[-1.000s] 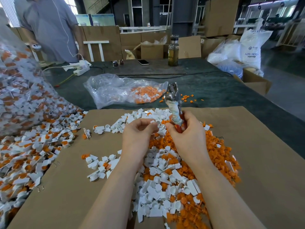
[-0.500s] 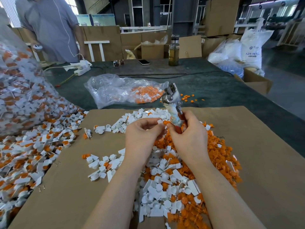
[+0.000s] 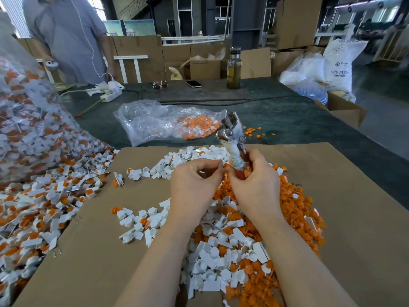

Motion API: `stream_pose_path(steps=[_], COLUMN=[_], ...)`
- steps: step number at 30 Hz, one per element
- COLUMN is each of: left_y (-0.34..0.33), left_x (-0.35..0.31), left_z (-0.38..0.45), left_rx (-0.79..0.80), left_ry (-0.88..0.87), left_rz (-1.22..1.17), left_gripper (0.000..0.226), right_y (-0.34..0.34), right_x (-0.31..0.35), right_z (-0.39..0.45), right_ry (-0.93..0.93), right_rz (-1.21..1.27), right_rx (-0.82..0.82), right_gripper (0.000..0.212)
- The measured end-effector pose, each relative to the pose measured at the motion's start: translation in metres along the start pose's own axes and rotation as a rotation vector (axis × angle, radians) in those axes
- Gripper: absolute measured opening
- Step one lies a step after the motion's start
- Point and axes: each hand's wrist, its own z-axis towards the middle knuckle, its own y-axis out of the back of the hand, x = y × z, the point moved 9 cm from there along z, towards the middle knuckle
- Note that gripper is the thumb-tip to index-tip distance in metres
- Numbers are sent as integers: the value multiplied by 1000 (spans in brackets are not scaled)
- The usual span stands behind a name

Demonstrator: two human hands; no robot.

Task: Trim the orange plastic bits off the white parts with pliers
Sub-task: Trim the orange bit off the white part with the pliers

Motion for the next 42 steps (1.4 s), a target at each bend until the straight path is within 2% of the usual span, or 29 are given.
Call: stream_pose_path(steps=[5, 11, 18, 25, 29, 42], left_y=[1, 6, 7, 9, 7, 7], left_x=[0, 5, 6, 7, 5, 8], left_z=[0, 2, 2, 1, 1, 1], left_rx=[-2, -44, -70, -52, -46, -34], left_ry=[-4, 31, 49, 74, 65, 58], left_rz=[-4, -51, -78, -194, -182, -106], left_gripper=[11, 10, 11, 7, 7, 9], right_y=[-3, -10, -11, -8, -9, -13], right_x=[-3, -5, -5, -6, -1, 1], right_z=[0, 1, 1, 2, 3, 3], right_ry=[-9, -23, -28, -71, -53, -2], right_rz=[12, 76, 89, 194, 205, 156], right_rx=[24, 113, 139, 146, 172, 221], right_gripper=[26, 26, 29, 17, 13, 21])
